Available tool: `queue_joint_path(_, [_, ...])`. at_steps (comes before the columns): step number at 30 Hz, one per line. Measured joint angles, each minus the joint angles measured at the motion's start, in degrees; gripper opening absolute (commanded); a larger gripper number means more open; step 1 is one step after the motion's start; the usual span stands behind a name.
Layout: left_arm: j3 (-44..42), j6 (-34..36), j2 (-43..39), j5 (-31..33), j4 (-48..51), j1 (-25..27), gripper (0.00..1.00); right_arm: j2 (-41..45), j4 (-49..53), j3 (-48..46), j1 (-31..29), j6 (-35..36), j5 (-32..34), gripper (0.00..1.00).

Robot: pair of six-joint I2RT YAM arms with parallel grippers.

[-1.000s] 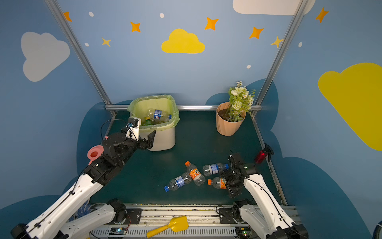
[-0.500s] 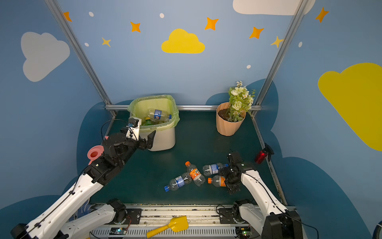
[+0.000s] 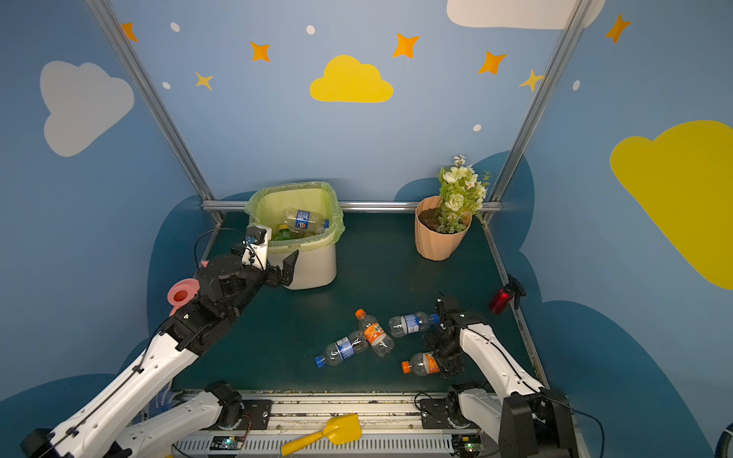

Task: Throw the plastic bottles in the bin
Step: 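Lift the orange-labelled bottle over the bin with the right gripper and release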

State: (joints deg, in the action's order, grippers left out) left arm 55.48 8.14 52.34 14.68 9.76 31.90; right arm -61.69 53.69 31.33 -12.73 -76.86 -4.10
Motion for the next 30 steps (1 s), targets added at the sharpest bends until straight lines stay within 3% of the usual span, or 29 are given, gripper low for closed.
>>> queue_joint_path(3, [0.0,0.0,0.0,0.0,0.0,0.0,1.0,0.2,-0.2,-0.7,0.0,0.6,0.0,0.65])
queue_joint_path(12, [0.0,-0.1,-0.3,0.7,0.3,0.0,1.0,6.3,0.7,-0.4,0.4,0.8,2.8,0.54])
queue_joint_path(22, [-2.5,-2.9,-2.9,2.7,-0.4,-0.7,1.0,15.7,0.3,5.6,2.6,5.2,10.7,0.55])
queue_joint_path(30, [-6.8,-8.2,-7.1,8.2,-1.4,-2.2,1.0,17.9,-11.4,10.3,6.4,15.3,11.6,0.54])
